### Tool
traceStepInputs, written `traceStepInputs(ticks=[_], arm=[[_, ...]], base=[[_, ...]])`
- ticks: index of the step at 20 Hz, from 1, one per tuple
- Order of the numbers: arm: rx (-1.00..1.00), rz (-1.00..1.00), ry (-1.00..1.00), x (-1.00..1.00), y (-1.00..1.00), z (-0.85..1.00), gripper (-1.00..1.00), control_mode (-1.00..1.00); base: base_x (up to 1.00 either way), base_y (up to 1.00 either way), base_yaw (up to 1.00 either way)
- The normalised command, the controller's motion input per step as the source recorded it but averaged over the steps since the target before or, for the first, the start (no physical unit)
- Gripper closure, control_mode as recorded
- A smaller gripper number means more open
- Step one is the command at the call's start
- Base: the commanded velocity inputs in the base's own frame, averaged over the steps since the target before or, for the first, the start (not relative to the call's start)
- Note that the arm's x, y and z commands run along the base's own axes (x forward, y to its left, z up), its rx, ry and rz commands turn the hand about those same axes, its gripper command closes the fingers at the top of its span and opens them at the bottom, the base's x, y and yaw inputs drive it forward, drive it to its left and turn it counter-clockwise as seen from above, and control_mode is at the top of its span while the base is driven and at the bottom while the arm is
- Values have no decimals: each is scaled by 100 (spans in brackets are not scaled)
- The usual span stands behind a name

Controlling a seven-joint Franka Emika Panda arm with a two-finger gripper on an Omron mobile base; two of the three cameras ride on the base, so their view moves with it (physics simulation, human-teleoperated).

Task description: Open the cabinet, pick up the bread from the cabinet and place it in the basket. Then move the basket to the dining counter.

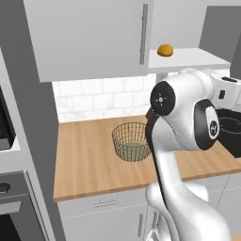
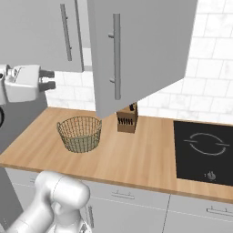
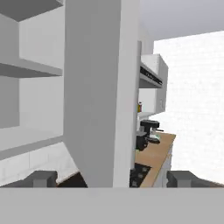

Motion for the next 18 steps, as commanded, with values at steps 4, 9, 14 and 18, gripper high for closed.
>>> traceStepInputs(ticks=[4, 9, 14, 18], arm=[[0, -29, -2, 46, -56, -13, -100, -100], [0, -29, -13, 23, -26, -44, -100, -100], [0, -27, -5, 36, -20, -6, -100, -100], [0, -9, 0, 63, -13, 0, -100, -100]], base=[[0, 0, 0], [0, 0, 0], [0, 0, 0], [0, 0, 0]])
